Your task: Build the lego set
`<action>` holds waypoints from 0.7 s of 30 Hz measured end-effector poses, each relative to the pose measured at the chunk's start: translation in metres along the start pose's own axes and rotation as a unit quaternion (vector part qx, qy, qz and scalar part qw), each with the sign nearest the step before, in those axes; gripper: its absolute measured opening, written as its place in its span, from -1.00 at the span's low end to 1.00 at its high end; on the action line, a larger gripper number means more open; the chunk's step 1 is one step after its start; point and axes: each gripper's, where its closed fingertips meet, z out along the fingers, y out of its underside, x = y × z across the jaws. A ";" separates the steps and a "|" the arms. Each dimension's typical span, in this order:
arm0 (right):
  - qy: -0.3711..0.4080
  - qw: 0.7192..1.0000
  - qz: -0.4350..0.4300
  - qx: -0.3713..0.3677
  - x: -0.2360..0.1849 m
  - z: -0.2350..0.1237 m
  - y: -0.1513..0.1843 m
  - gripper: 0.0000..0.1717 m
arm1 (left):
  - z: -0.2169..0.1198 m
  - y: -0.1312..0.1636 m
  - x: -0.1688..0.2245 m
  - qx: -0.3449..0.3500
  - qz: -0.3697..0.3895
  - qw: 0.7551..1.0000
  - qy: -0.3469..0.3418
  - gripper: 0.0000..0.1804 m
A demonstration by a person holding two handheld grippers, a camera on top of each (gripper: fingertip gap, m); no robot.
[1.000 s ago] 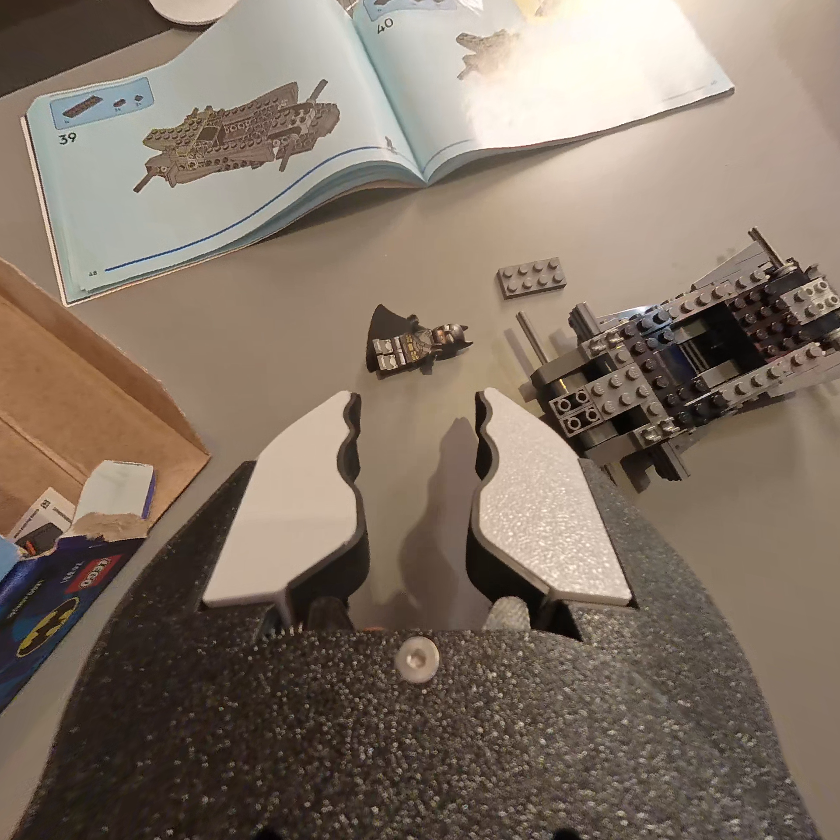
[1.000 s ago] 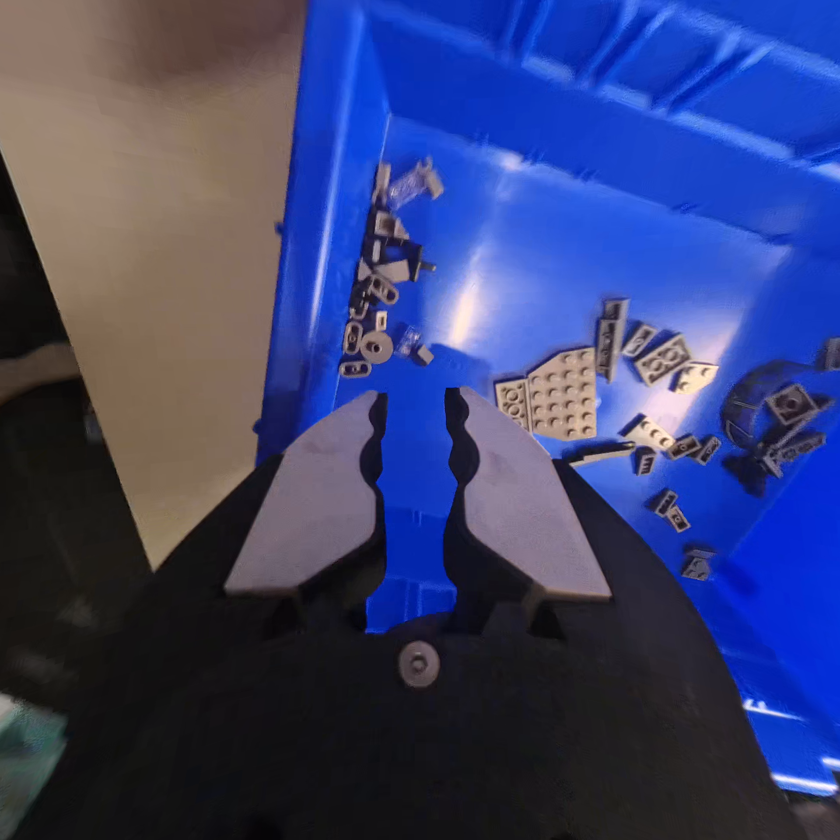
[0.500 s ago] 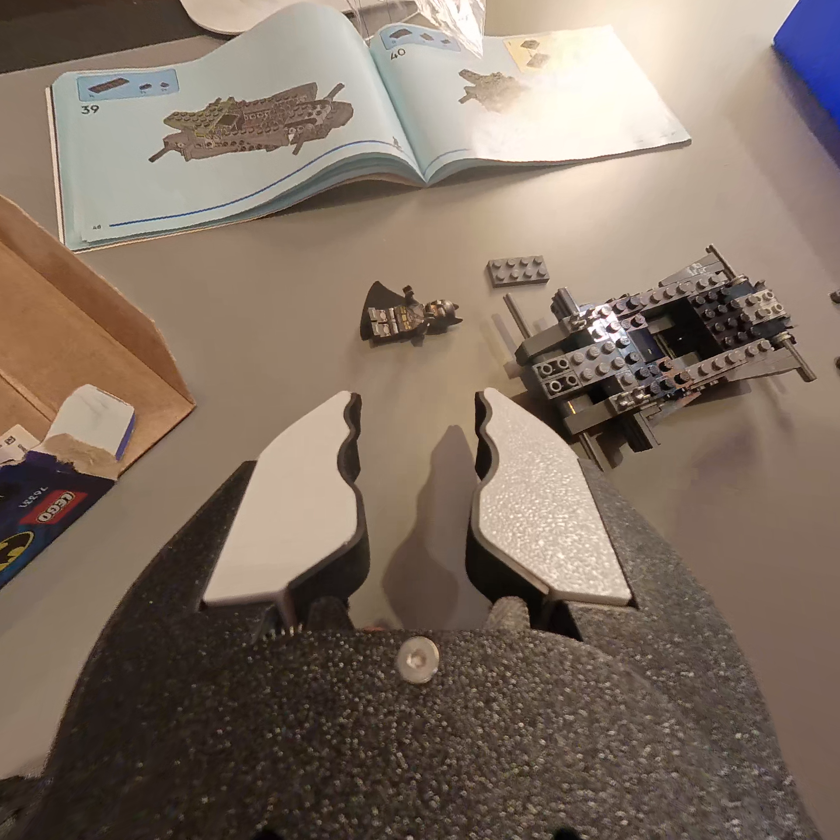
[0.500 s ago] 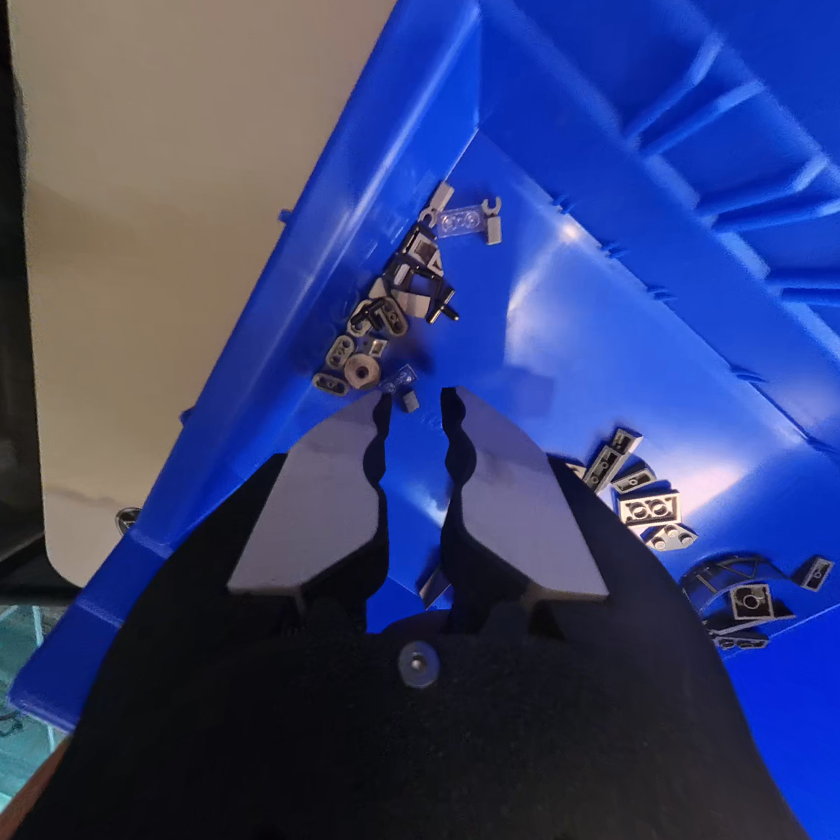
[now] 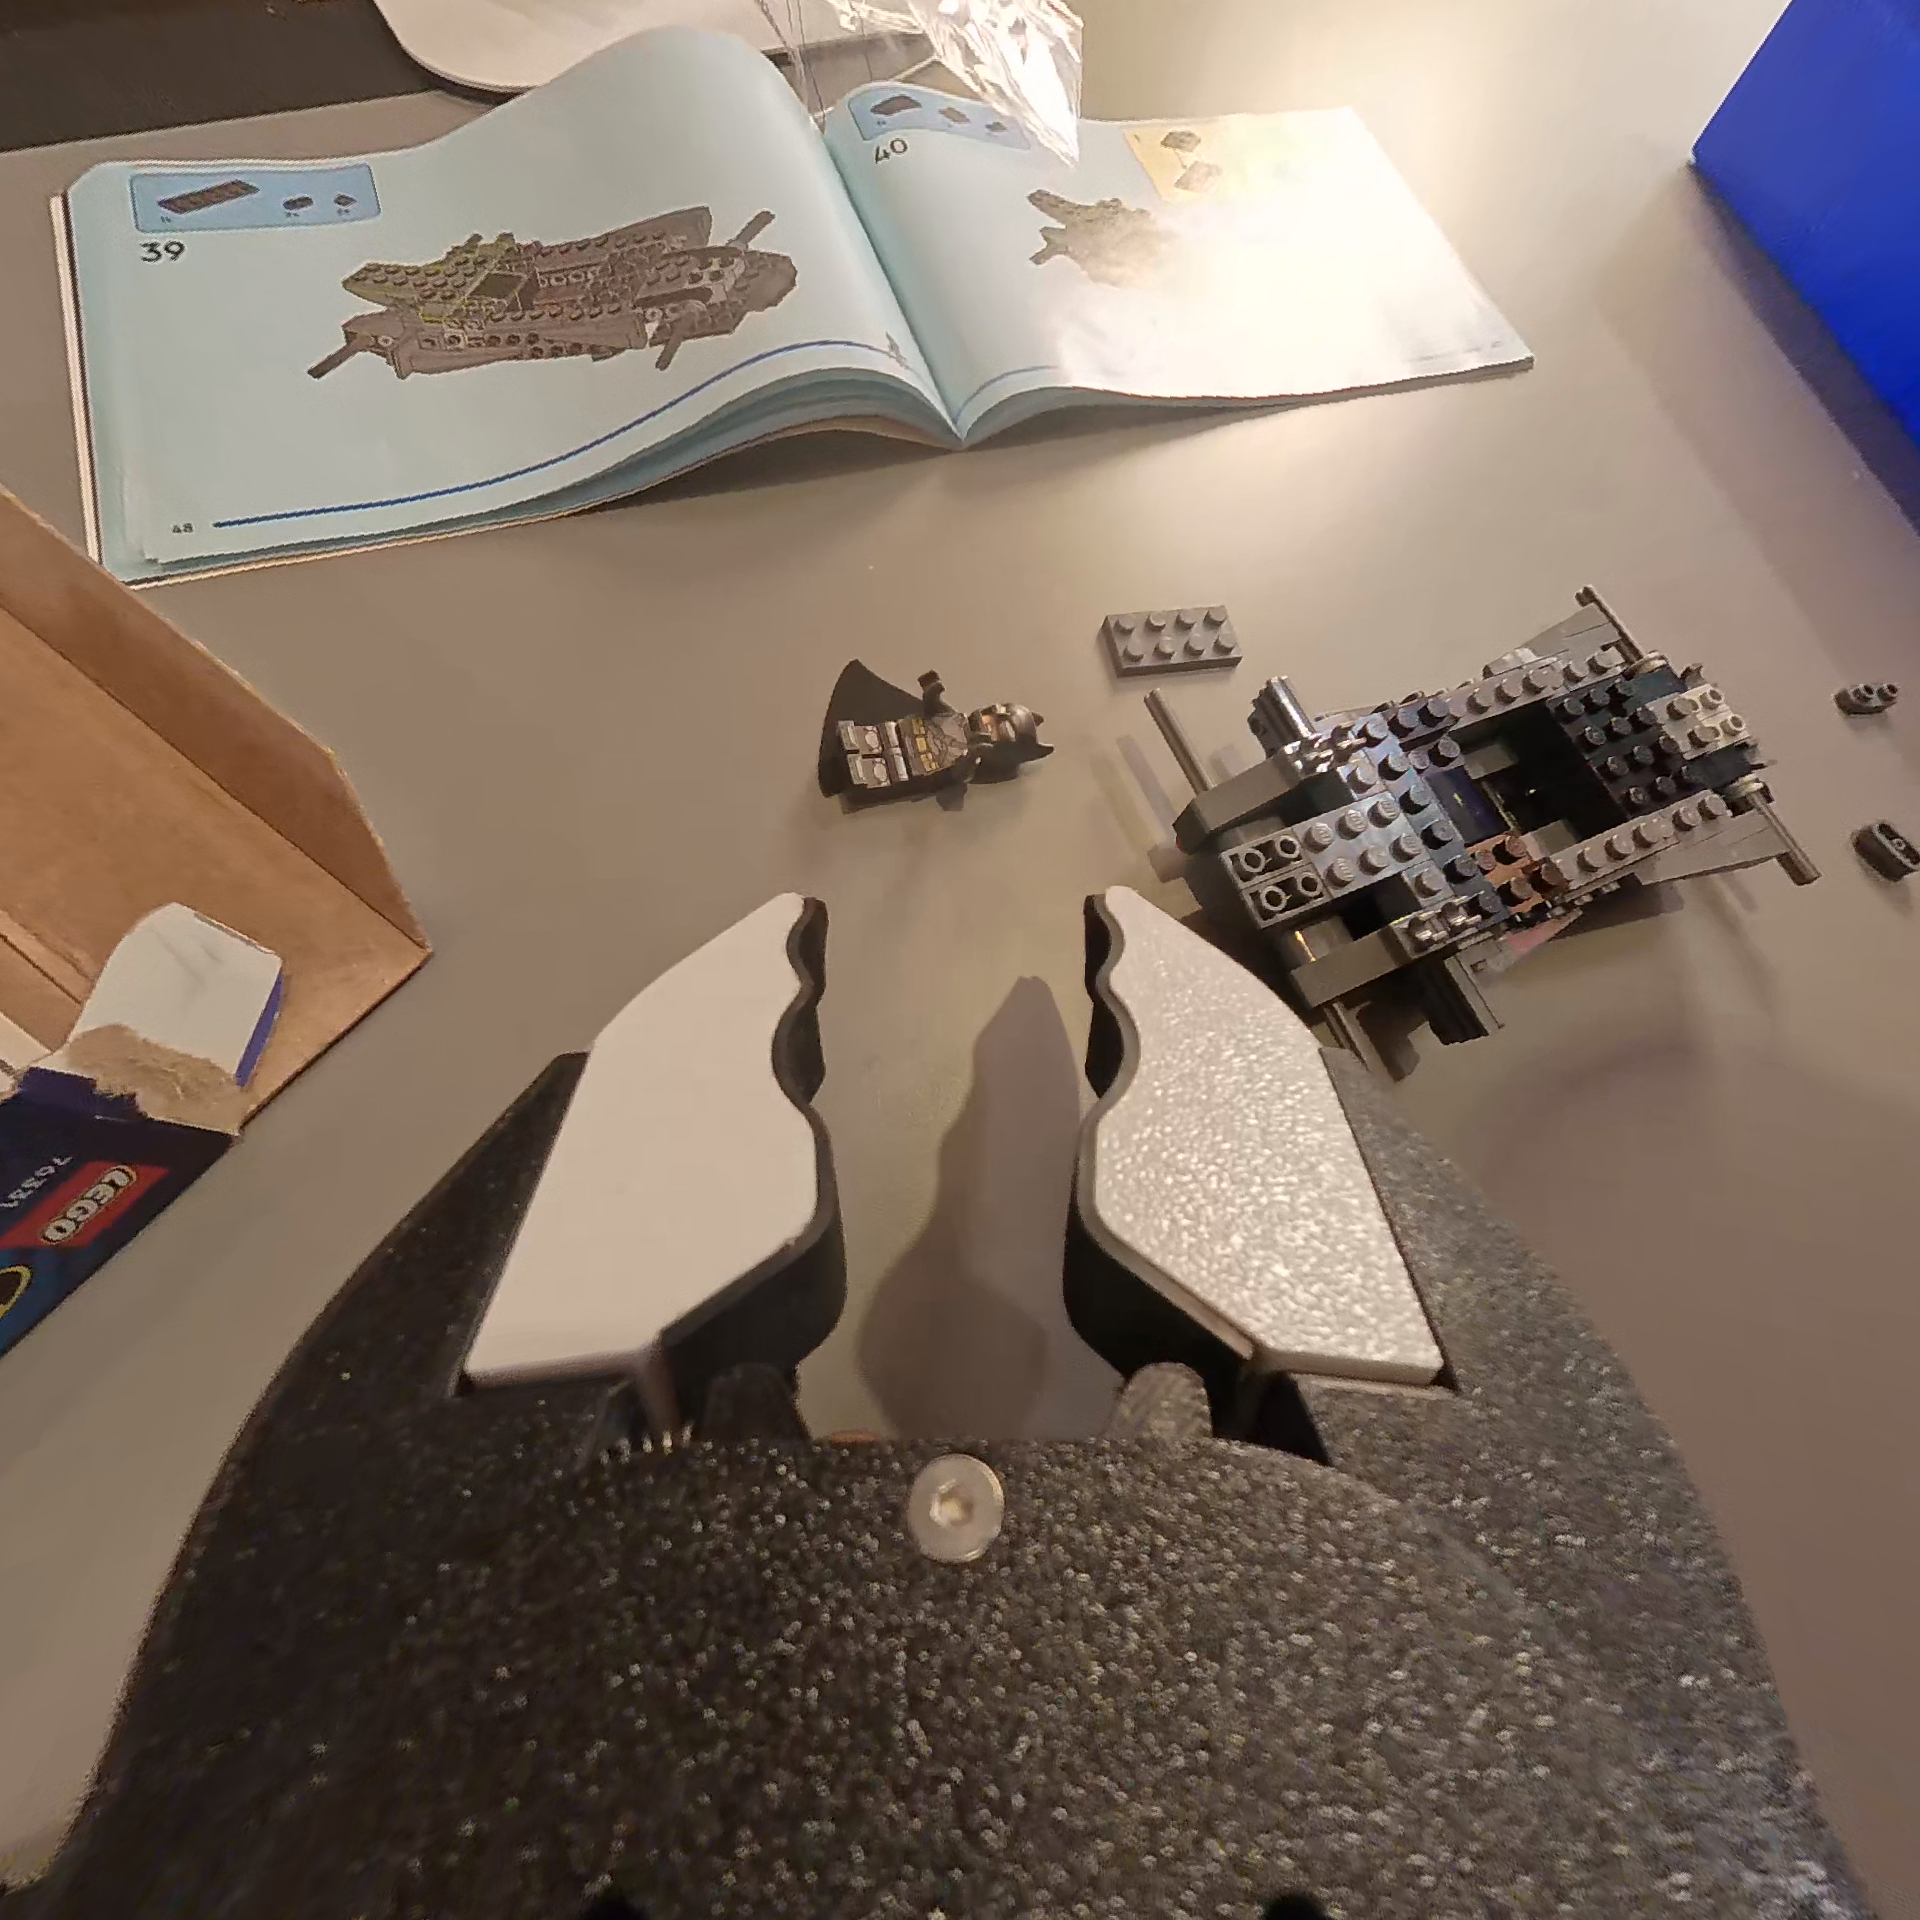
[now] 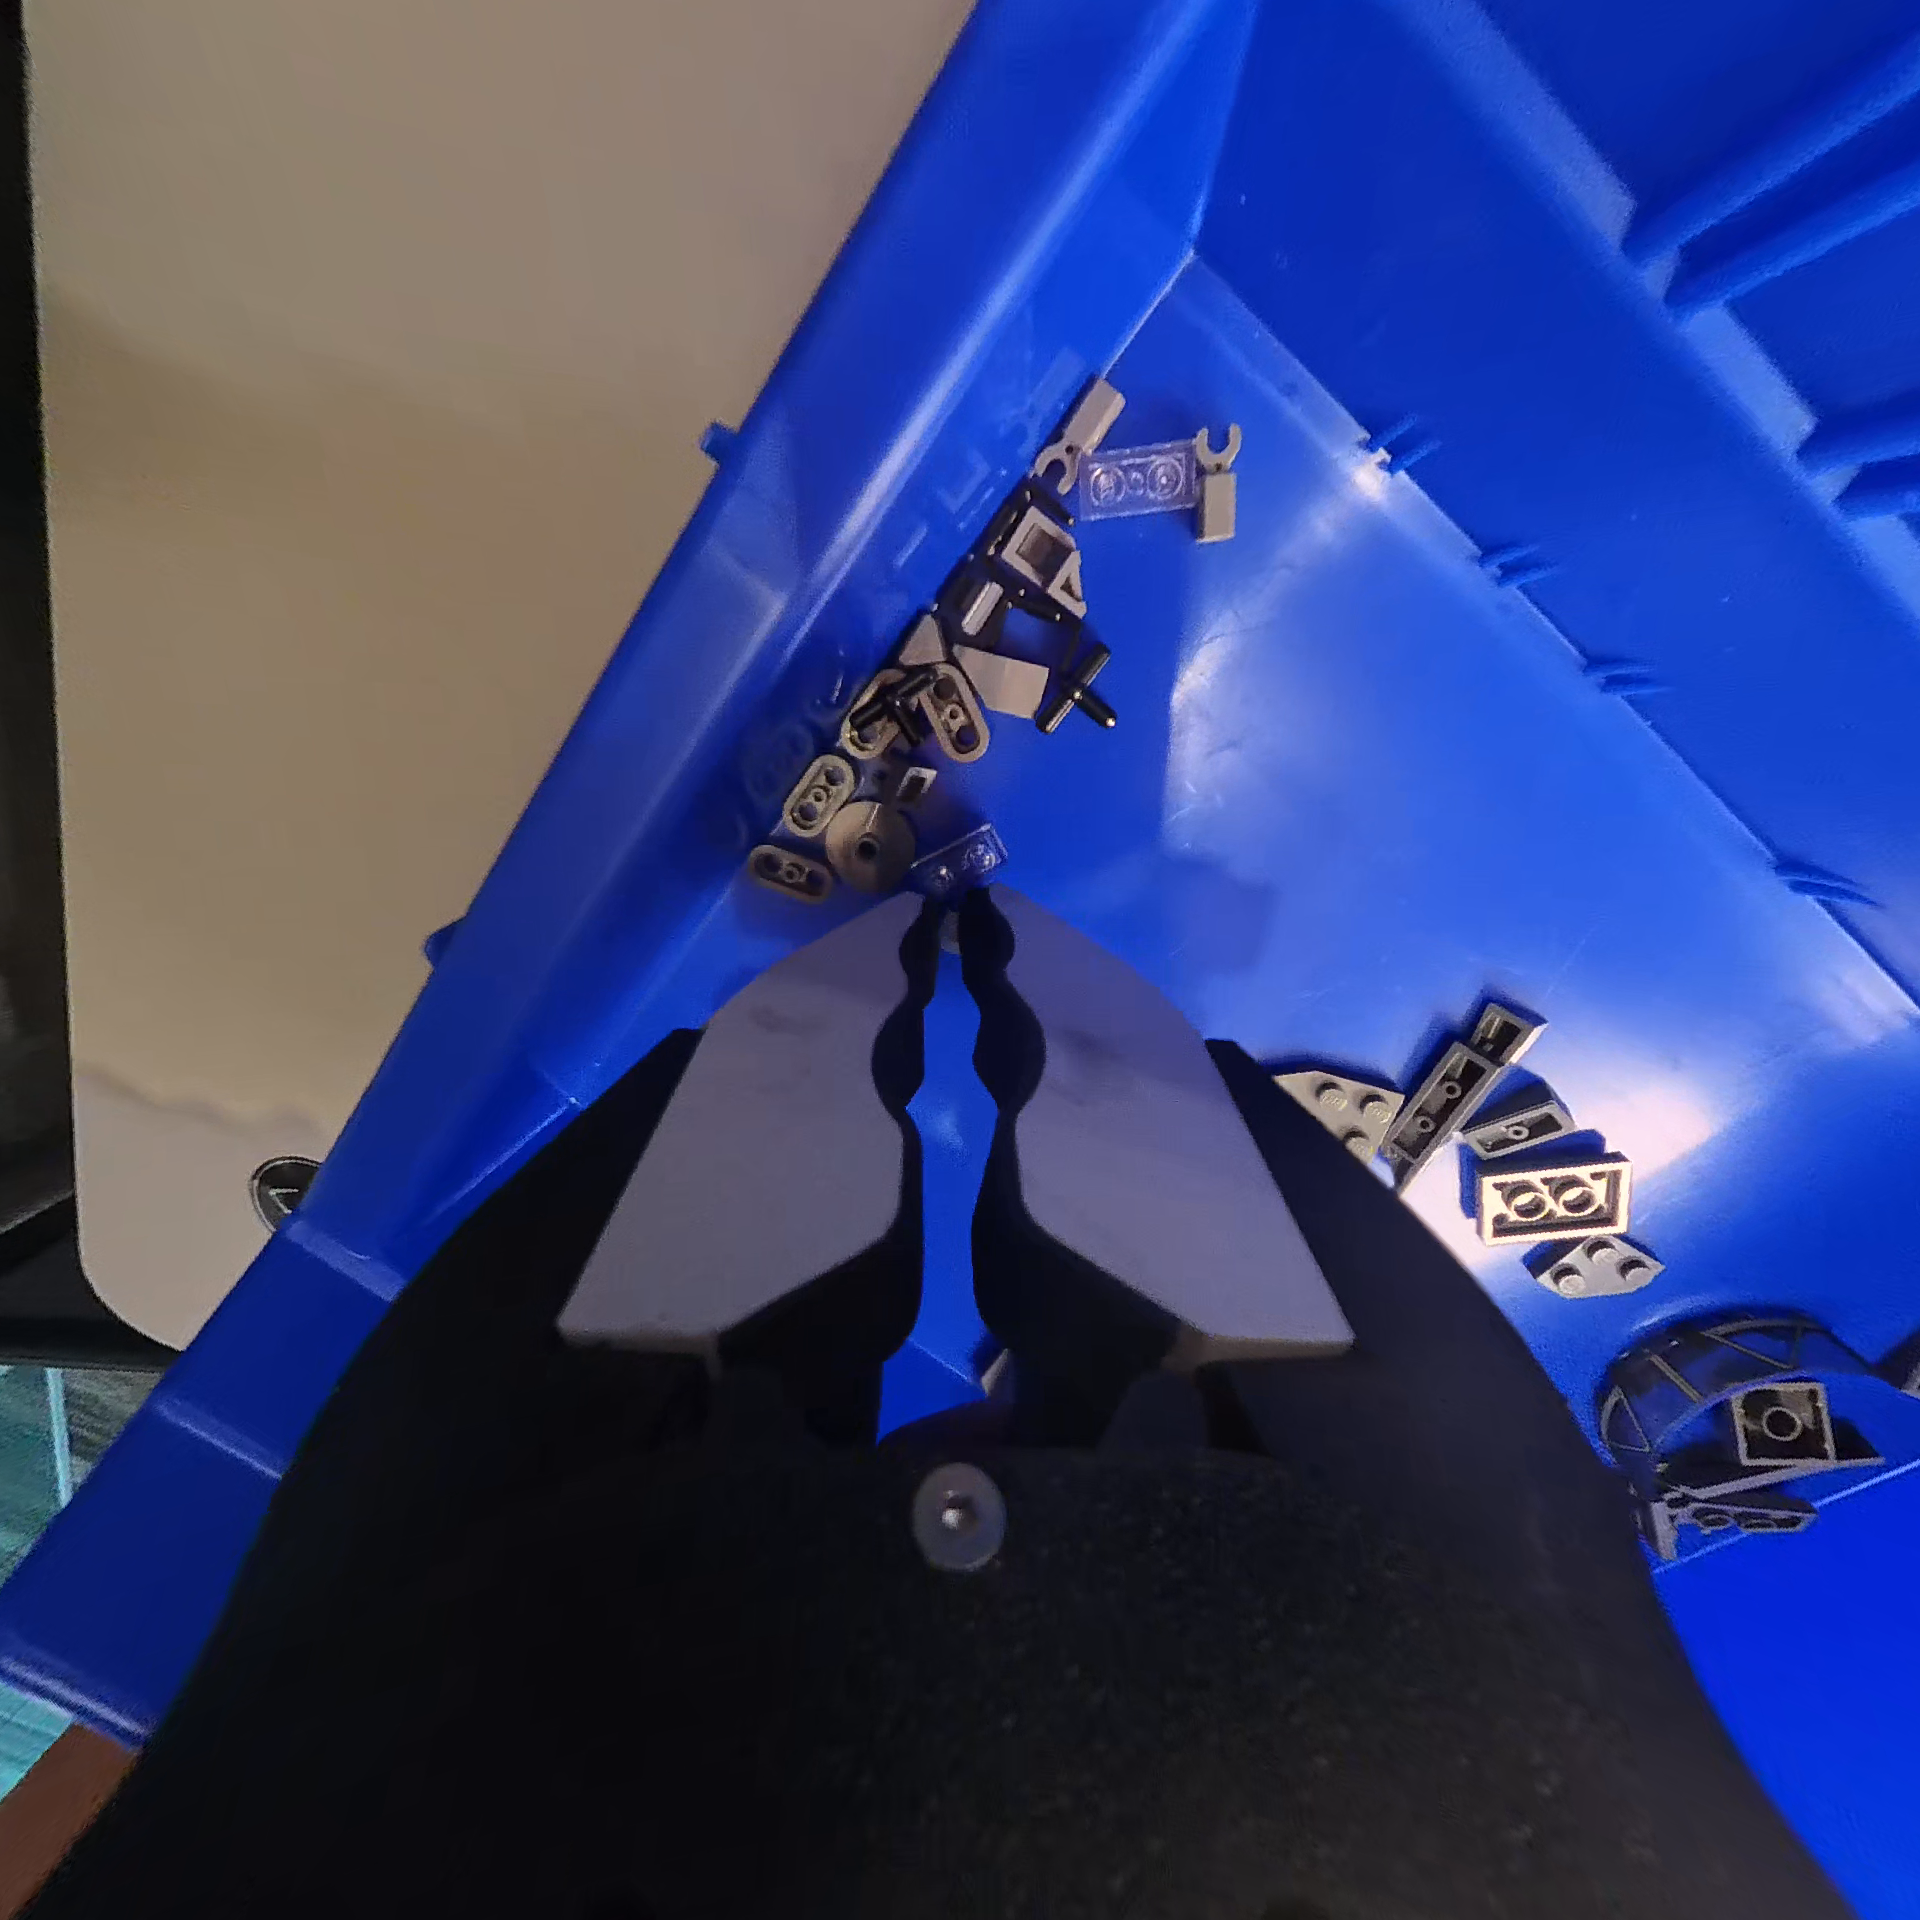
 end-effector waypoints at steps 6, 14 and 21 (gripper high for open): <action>0.032 0.999 0.032 0.010 0.005 -0.010 -0.007 -0.96 | -0.001 0.001 0.002 0.001 0.003 1.000 0.006 -0.46; 0.047 0.995 0.081 -0.012 0.008 -0.014 0.001 -0.89 | -0.002 0.001 0.004 0.004 0.000 1.000 0.015 -0.46; 0.026 0.995 0.088 -0.048 0.005 -0.006 0.010 -0.81 | -0.002 0.001 0.004 0.003 -0.003 1.000 0.022 -0.47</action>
